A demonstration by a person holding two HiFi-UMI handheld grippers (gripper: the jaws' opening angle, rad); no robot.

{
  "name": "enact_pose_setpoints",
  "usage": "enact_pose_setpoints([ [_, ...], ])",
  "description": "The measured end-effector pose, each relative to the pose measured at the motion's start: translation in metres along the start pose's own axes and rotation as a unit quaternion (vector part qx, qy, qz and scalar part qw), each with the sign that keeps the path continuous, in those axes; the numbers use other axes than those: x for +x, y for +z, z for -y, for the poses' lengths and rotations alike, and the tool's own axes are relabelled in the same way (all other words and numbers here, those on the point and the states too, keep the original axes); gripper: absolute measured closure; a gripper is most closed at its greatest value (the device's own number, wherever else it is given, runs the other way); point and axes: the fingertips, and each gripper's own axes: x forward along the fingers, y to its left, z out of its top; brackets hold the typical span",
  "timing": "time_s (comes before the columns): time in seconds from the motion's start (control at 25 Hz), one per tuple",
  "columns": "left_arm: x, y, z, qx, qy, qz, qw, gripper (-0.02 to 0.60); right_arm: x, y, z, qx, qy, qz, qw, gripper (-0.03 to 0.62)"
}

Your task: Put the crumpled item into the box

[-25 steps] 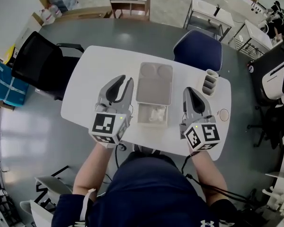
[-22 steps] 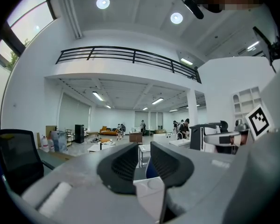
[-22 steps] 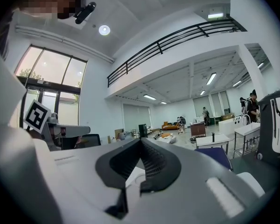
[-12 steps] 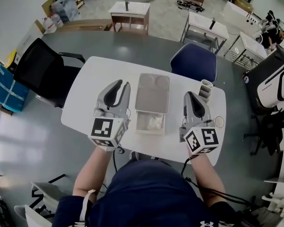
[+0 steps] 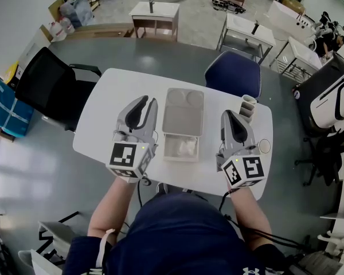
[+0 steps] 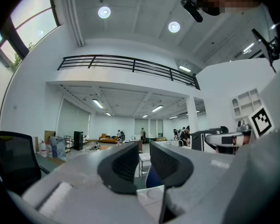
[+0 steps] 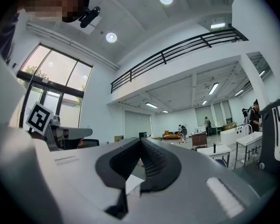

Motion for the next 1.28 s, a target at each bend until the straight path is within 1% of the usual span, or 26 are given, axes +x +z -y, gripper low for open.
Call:
enact_pose_setpoints([
  [0.44,0.009,-0.007,0.004,-0.002,-0.012,-0.007,0.9999,0.499,-0.001,-0.003,0.002,0.011,-0.002,0.001,1.0,0.592],
  [0.8,0.015,-0.014,0.002,-0.006,-0.011,-0.015,0.9998,0.5,0.002,-0.007,0.012,0.012,-0.011,-0.006,1.0,0.592],
  [1.28,0.02,-0.023,-0.002,-0.012,-0.01,-0.02,0.9997,0.5,0.008,-0.015,0.014,0.016,-0.013,-0.01,1.0,0.592],
])
